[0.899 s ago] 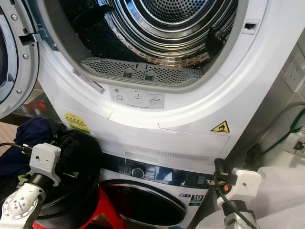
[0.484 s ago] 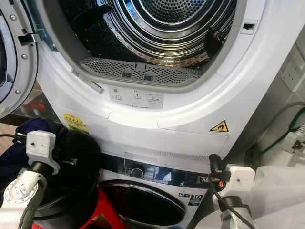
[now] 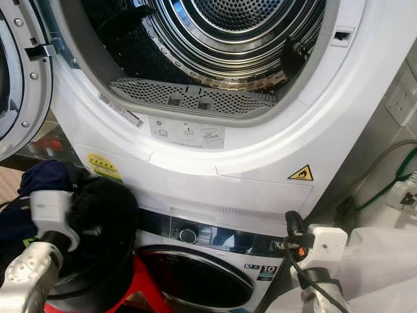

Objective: Clothes washing

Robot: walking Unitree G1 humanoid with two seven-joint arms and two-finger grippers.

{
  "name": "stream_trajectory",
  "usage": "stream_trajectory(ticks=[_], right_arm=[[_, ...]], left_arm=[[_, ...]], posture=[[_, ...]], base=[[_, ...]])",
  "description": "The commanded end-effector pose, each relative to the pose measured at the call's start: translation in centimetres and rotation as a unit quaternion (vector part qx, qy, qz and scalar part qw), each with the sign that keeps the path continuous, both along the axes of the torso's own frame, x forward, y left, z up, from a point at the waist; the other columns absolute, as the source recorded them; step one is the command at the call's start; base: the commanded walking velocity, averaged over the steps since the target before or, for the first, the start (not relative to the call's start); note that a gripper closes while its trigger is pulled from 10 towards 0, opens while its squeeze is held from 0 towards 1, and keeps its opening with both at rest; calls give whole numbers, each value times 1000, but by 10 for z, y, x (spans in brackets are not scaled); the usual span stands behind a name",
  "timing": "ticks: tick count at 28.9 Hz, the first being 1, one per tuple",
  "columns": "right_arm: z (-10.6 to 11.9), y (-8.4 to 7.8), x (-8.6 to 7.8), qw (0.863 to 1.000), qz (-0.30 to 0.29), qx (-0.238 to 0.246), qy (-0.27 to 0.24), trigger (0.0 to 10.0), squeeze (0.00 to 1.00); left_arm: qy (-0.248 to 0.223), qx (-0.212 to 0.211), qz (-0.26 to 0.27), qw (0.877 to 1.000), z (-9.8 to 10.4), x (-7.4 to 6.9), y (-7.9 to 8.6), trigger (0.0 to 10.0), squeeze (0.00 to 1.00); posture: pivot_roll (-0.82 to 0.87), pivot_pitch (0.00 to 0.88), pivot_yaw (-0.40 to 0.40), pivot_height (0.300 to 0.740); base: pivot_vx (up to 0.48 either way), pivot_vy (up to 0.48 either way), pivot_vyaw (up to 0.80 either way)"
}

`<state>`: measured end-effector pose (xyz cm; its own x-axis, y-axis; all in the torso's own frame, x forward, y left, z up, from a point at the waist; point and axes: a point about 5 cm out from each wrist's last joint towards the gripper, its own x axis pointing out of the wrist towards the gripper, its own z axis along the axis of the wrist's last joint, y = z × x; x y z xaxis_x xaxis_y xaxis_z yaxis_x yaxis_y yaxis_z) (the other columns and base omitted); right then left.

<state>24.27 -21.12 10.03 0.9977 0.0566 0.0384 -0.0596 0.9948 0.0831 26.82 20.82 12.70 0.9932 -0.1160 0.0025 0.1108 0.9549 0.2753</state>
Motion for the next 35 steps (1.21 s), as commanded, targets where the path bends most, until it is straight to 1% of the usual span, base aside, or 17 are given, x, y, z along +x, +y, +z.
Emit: stream_trajectory(ticks=[1, 4, 5, 8, 9, 10, 12, 15, 20, 22, 24, 27, 30, 31, 33, 34, 35], right_arm=[[-2, 1, 0, 1000, 0, -3, 0, 10000, 0], [-2, 1, 0, 1000, 1, -2, 2, 10000, 0], [-2, 1, 0, 1000, 1, -3, 2, 10000, 0], [-2, 1, 0, 1000, 1, -3, 2, 10000, 0], [-3, 0, 0, 1000, 1, -4, 3, 10000, 0], [-3, -1, 0, 1000, 0, -4, 3, 10000, 0], [-3, -1, 0, 1000, 0, -4, 3, 10000, 0], [-4, 0, 0, 1000, 0, -5, 6, 10000, 0], [-5, 0, 0, 1000, 0, -5, 6, 10000, 0], [-5, -1, 1, 1000, -1, -6, 7, 10000, 0], [-6, -1, 1, 1000, -1, -6, 7, 10000, 0], [-6, -2, 1, 1000, -2, -6, 8, 10000, 0], [-7, -1, 1, 1000, -2, -6, 9, 10000, 0], [-8, -1, 1, 1000, -2, -6, 9, 10000, 0], [-8, -1, 1, 1000, -2, -6, 10, 10000, 0], [-9, -1, 2, 1000, -2, -6, 11, 10000, 0], [-9, -1, 2, 1000, -2, -6, 11, 10000, 0]], left_arm=[[-26, 45, -14, 999, 10, 1, -6, 10000, 0], [-49, 80, -14, 996, 18, 1, -7, 10000, 0], [-58, 96, -4, 994, 22, 2, -5, 10000, 0], [-61, 108, 17, 992, 24, 2, -1, 10000, 0], [-63, 107, 43, 991, 25, 2, 5, 10000, 0], [-60, 90, 93, 990, 23, 1, 15, 10000, 1000], [-59, 79, 106, 989, 22, 0, 18, 10000, 1000], [-67, 46, 132, 988, 24, -3, 22, 10000, 1000], [-68, 25, 140, 987, 25, -2, 22, 10000, 1000], [-73, 4, 156, 985, 28, -2, 24, 10000, 1000], [-73, 3, 161, 984, 29, -2, 26, 10000, 1000], [-73, -2, 181, 981, 30, -2, 31, 10000, 1000], [-68, -26, 207, 976, 30, -4, 40, 10000, 1000], [-70, -34, 223, 972, 32, -5, 46, 10000, 1000], [-71, -40, 227, 970, 33, -5, 49, 10000, 1000], [-67, -62, 237, 967, 32, -5, 51, 10000, 1000], [-65, -71, 242, 966, 32, -5, 52, 10000, 1000]], posture=[[-41, 61, 22, 740], [-42, 62, 22, 740], [-41, 62, 22, 740], [-41, 62, 22, 740], [-38, 65, 23, 740], [-37, 65, 23, 740], [-36, 66, 24, 740], [-34, 68, 24, 740], [-32, 66, 24, 740], [-31, 66, 24, 740], [-31, 66, 24, 740], [-30, 67, 26, 740], [-29, 67, 28, 740], [-26, 67, 28, 740], [-25, 67, 28, 740], [-23, 65, 29, 740], [-23, 65, 29, 740]], base=[[0, 0, 0], [0, 0, 0], [0, 0, 0], [0, 0, 0], [0, 0, 0], [0, 0, 0], [0, 0, 0], [0, 0, 0], [0, 0, 0], [0, 0, 0], [0, 0, 0], [0, 0, 0], [0, 0, 0], [0, 0, 0], [0, 0, 0], [0, 0, 0], [0, 0, 0]])
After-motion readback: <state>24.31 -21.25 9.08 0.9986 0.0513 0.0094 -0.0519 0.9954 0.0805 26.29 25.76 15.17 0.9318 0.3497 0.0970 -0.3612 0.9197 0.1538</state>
